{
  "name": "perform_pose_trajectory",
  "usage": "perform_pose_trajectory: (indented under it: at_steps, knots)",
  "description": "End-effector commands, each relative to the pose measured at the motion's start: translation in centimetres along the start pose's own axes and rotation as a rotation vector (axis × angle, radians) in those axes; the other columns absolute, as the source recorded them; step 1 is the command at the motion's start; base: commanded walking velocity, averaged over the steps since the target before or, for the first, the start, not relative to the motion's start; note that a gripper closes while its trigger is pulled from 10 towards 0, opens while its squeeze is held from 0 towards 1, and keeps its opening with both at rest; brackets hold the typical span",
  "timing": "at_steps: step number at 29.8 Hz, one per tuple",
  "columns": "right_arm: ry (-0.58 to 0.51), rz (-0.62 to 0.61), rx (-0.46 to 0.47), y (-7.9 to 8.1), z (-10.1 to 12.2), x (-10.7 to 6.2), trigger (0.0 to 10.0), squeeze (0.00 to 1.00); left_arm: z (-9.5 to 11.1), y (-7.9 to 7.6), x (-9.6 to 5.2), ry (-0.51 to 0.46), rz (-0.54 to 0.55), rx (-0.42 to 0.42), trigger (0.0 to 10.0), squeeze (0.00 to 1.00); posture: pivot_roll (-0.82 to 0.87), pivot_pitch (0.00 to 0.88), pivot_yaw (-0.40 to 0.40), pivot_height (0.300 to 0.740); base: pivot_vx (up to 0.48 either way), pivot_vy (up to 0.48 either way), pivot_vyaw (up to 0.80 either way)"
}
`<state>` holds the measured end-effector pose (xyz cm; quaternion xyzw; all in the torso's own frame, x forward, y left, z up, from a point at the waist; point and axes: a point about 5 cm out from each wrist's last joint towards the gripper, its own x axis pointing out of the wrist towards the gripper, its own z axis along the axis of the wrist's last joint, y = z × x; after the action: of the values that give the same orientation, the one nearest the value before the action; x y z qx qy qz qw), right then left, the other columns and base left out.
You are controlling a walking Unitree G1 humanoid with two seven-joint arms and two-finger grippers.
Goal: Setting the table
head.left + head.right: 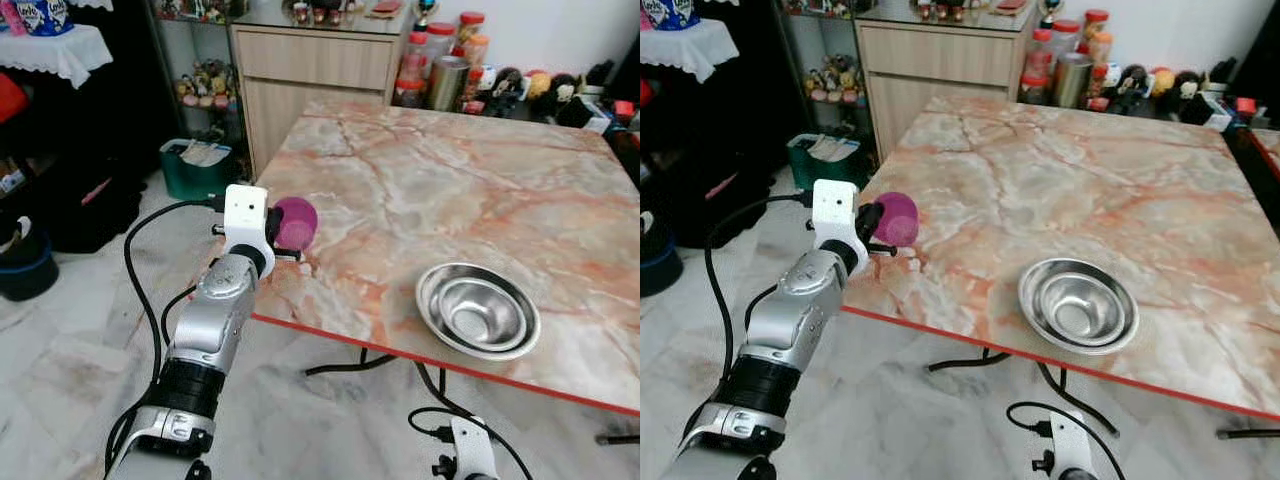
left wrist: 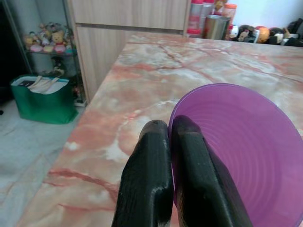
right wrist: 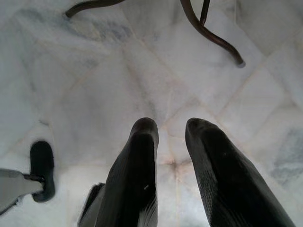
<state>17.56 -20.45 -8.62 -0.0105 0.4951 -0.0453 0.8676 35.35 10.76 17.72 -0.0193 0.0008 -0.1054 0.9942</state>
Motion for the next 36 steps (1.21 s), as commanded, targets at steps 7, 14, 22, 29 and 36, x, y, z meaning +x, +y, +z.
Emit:
perform_pose_trajectory:
  at_steps: [7,14,22,29,36]
  knots:
    - [-0.036,0.008,0.066,0.2,0.3,0.0,10.0,0.0,1.6,0.1,0.1,-0.045,-0.007,0.012,10.0,0.0,0.1,0.0,-0.007,0.728,0.358,0.0,0.0]
    - [-0.03,0.008,0.083,0.3,0.2,0.0,10.0,0.0,1.8,0.1,0.1,-0.059,-0.024,0.011,10.0,0.0,0.1,0.0,-0.007,0.728,0.206,0.0,0.0]
    - [-0.021,0.013,0.081,0.3,0.1,0.0,10.0,0.0,2.1,0.3,0.1,-0.065,-0.026,0.011,10.0,0.0,0.11,0.0,-0.007,0.728,0.0,0.0,0.0]
    - [-0.024,0.018,0.078,0.3,0.2,0.0,10.0,0.0,1.7,-0.7,1.2,0.028,-0.088,-0.09,10.0,0.0,0.12,0.0,-0.007,0.728,0.0,0.0,0.0]
    - [-0.026,0.019,0.077,0.3,0.2,0.0,10.0,0.0,1.0,-1.9,2.3,0.115,-0.161,-0.022,10.0,0.0,0.11,0.0,0.0,0.728,0.0,0.0,0.0]
